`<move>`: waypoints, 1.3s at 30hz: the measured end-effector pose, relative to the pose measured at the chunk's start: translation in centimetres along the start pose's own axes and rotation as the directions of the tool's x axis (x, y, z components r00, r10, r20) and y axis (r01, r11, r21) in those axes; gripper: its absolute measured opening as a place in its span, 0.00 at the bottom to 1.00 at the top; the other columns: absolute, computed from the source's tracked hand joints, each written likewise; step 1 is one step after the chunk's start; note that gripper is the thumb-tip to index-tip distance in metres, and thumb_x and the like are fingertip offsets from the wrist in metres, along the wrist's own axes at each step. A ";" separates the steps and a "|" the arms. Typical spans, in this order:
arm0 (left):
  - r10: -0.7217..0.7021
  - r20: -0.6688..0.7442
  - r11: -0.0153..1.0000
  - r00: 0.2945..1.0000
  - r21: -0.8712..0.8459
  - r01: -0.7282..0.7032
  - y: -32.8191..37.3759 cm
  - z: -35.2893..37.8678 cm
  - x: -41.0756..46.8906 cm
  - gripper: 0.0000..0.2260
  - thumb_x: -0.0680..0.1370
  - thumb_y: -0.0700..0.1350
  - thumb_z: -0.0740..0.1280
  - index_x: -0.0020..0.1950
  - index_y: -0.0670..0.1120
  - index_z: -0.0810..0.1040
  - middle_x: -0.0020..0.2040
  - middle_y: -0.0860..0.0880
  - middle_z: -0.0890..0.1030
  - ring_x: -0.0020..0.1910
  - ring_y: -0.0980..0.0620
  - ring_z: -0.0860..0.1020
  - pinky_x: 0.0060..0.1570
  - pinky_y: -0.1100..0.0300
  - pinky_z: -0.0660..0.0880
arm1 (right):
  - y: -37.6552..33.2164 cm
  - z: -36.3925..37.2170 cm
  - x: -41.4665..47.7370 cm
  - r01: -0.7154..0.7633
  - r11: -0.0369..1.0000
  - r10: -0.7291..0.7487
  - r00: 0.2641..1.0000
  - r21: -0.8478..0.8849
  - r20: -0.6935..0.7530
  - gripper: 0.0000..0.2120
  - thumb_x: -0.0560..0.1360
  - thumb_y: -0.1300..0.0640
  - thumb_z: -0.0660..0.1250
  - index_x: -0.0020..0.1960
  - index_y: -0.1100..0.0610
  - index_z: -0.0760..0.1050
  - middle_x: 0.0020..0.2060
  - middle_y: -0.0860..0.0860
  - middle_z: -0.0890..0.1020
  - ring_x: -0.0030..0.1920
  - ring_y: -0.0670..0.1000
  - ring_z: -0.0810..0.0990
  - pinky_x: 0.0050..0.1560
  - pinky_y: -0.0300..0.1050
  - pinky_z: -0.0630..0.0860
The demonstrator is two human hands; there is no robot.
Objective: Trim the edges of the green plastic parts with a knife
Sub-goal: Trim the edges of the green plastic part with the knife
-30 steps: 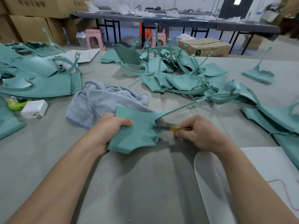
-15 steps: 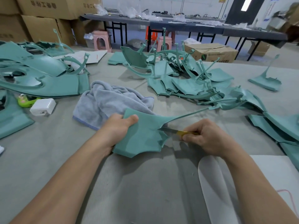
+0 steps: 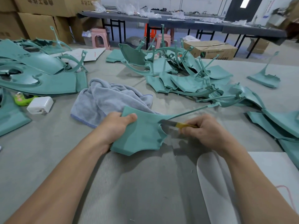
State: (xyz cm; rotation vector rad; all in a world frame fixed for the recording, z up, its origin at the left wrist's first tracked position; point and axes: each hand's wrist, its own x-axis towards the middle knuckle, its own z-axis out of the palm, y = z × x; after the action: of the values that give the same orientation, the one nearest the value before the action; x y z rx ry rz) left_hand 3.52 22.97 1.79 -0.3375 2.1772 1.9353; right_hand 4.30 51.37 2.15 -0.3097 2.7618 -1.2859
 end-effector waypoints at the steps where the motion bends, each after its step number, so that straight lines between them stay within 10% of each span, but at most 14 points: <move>1: 0.000 0.000 1.000 1.000 0.000 0.000 0.0 0.0 0.0 0.10 0.81 0.48 0.69 0.50 0.41 0.83 0.40 0.46 0.87 0.35 0.46 0.86 0.27 0.59 0.79 | -0.1 0.0 -0.1 -0.028 0.999 0.026 0.997 0.029 0.067 0.09 0.75 0.59 0.74 0.39 0.48 0.87 0.25 0.45 0.76 0.28 0.45 0.68 0.32 0.41 0.65; 13: 0.005 -0.016 1.000 1.000 0.031 -0.005 -0.1 -0.3 0.2 0.10 0.81 0.48 0.69 0.49 0.41 0.84 0.40 0.46 0.87 0.37 0.46 0.86 0.32 0.58 0.80 | -0.4 0.3 -0.5 -0.161 0.981 0.148 0.981 -0.104 -0.130 0.10 0.76 0.55 0.72 0.38 0.45 0.86 0.28 0.47 0.82 0.31 0.47 0.75 0.35 0.43 0.71; 19: -0.018 0.006 1.000 1.000 -0.018 0.018 0.2 -0.2 -0.1 0.10 0.82 0.46 0.68 0.49 0.40 0.83 0.40 0.45 0.87 0.36 0.46 0.86 0.29 0.59 0.79 | -1.0 0.1 -2.0 -0.157 0.983 0.139 0.974 0.090 0.179 0.08 0.74 0.60 0.75 0.38 0.50 0.87 0.24 0.47 0.75 0.25 0.45 0.67 0.28 0.35 0.64; 23: -0.008 -0.013 1.000 1.000 -0.023 0.007 0.2 -0.1 -0.1 0.10 0.81 0.45 0.68 0.49 0.39 0.83 0.39 0.46 0.87 0.35 0.48 0.86 0.28 0.60 0.78 | -0.8 0.1 -1.6 -0.179 0.973 0.186 0.982 -0.143 0.035 0.08 0.73 0.54 0.74 0.38 0.43 0.87 0.25 0.47 0.80 0.26 0.43 0.72 0.32 0.41 0.68; 28: 0.001 -0.035 1.000 0.999 -0.009 -0.001 0.2 -0.1 -0.2 0.09 0.81 0.45 0.68 0.48 0.40 0.83 0.37 0.48 0.87 0.34 0.49 0.86 0.27 0.61 0.78 | -1.3 0.2 -2.5 -0.172 0.982 0.152 0.963 0.076 0.222 0.09 0.74 0.62 0.73 0.37 0.51 0.87 0.23 0.47 0.77 0.24 0.43 0.69 0.26 0.33 0.65; 31: -0.009 -0.026 1.000 1.000 -0.015 0.009 0.3 -0.2 -0.2 0.09 0.81 0.45 0.68 0.48 0.40 0.83 0.38 0.47 0.87 0.34 0.49 0.86 0.28 0.61 0.78 | -1.0 0.2 -1.9 -0.164 0.981 0.168 0.985 -0.104 0.026 0.07 0.72 0.55 0.73 0.38 0.46 0.87 0.23 0.46 0.77 0.24 0.42 0.70 0.27 0.32 0.63; 36: -0.043 0.006 0.993 0.999 -0.112 0.043 0.6 0.0 -0.7 0.09 0.82 0.44 0.67 0.49 0.38 0.82 0.37 0.45 0.87 0.32 0.48 0.85 0.26 0.60 0.78 | -1.4 0.5 -2.3 -0.173 0.984 0.159 0.963 0.046 0.219 0.07 0.73 0.59 0.75 0.38 0.50 0.88 0.24 0.48 0.78 0.25 0.43 0.71 0.27 0.34 0.67; 39: -0.088 -0.006 0.960 0.996 -0.267 0.084 1.0 0.2 -1.0 0.08 0.82 0.43 0.66 0.52 0.38 0.80 0.37 0.44 0.86 0.31 0.47 0.84 0.24 0.56 0.78 | -1.3 0.3 -2.0 -0.151 0.988 0.152 0.988 -0.022 0.039 0.07 0.73 0.58 0.74 0.38 0.49 0.87 0.24 0.48 0.78 0.26 0.44 0.70 0.31 0.39 0.66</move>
State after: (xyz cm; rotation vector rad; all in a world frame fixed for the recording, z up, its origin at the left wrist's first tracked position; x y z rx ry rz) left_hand 4.16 23.35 3.04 -0.4856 1.8765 2.1854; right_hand 6.46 50.80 2.92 -0.1228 2.7052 -1.2042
